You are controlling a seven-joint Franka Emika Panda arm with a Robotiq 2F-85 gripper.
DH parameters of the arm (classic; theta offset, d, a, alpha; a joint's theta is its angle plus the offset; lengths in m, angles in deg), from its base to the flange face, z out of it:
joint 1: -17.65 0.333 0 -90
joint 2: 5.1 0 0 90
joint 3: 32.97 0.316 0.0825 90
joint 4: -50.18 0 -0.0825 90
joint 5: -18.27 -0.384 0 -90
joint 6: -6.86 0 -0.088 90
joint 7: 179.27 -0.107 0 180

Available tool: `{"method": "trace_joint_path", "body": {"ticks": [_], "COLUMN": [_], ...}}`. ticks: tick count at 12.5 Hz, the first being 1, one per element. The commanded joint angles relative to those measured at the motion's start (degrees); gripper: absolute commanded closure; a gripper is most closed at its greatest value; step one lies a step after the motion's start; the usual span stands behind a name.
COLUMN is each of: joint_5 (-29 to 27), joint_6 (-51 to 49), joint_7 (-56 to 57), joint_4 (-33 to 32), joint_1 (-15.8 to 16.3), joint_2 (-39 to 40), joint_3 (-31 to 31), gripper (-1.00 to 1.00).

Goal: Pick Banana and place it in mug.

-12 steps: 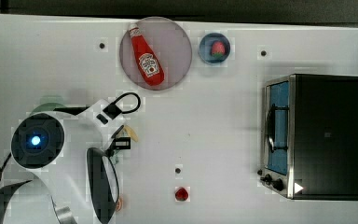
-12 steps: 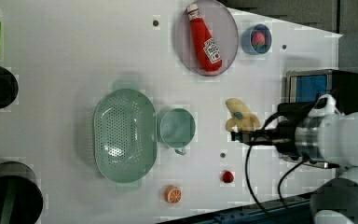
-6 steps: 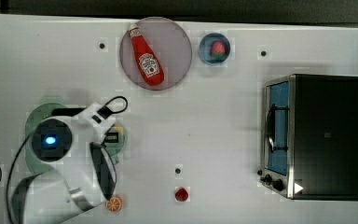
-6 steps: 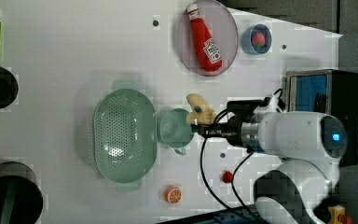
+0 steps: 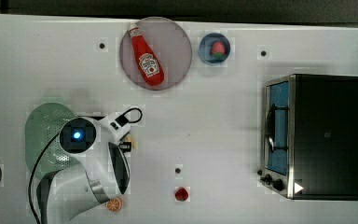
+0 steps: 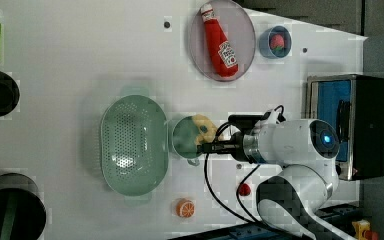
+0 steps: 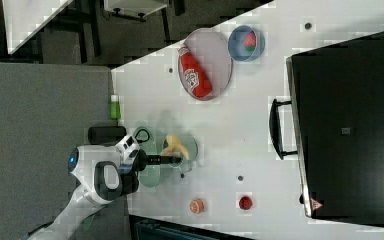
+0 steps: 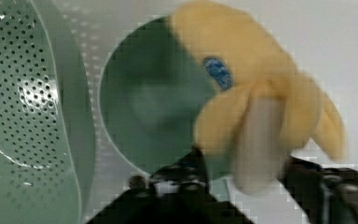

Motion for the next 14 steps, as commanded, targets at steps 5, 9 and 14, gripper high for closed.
{"method": "trace_joint_path", "body": {"ticks": [5,9,14], "joint_5": [-0.4,-0.4,-0.2], "joint_6": [0.6,-5.4,-26.2], "joint_7": [-2.4,-2.4,-2.4], "joint_4": [1.2,2.4,12.4], "joint_1": [-0.4,-2.0,-4.0], "joint_2": [-7.2,-17.9,-26.2], "joint_3": [0.5,-5.7,-19.2], "gripper": [-1.0,-1.0,-1.0]}}
